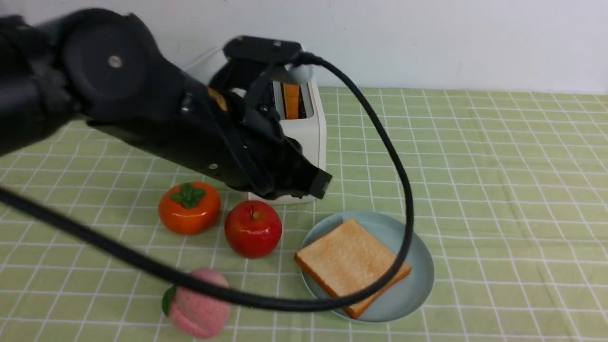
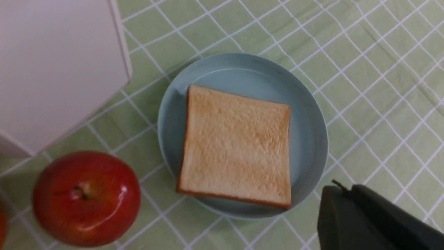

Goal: Take toasted bread from bread machine on green coffee tablecloth place on plate.
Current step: 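Grasp the toast slice in the toaster and pull it up out of the slot with the right gripper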

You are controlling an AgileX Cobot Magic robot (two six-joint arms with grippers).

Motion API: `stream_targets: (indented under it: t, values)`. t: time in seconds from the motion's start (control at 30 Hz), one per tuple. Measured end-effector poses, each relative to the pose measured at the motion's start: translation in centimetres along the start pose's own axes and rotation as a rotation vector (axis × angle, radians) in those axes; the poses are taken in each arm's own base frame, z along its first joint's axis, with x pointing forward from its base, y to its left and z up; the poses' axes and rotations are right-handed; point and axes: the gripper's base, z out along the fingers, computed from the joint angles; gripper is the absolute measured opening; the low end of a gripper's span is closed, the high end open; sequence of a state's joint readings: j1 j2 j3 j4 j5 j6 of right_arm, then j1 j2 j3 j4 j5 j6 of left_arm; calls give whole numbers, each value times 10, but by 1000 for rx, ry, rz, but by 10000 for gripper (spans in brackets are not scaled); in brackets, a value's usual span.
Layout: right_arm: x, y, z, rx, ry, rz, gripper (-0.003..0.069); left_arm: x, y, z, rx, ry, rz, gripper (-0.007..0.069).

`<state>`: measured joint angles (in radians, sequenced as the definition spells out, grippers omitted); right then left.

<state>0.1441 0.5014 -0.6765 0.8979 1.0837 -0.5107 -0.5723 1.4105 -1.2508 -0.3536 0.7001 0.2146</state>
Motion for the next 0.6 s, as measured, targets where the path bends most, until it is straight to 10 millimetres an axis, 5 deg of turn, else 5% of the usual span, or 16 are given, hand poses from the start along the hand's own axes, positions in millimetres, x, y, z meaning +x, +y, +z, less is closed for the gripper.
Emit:
stream_targets:
  t: [0.07,0.2,0.3,0.33,0.37,0.47,0.6]
  values:
    - [-5,-10,8,20,25,31,6,7,-6,-45,-35,-100,4,-13]
    - [-15,-24,21,42,78,74,6,29,-13,-94,-47,-256,5,-13]
    - [-33,-37,34,61,110,104,1,70,-20,-142,-46,-426,17,-13]
    - [-36,-39,36,65,110,108,1,78,-20,-143,-47,-436,17,-13]
    - [-48,-48,45,74,120,126,0,103,-22,-160,-46,-516,24,-13]
    - [-64,-56,55,77,121,131,0,137,-21,-169,-46,-584,28,-13]
    - [-96,-58,93,32,159,82,0,189,-14,-164,-51,-680,27,-13]
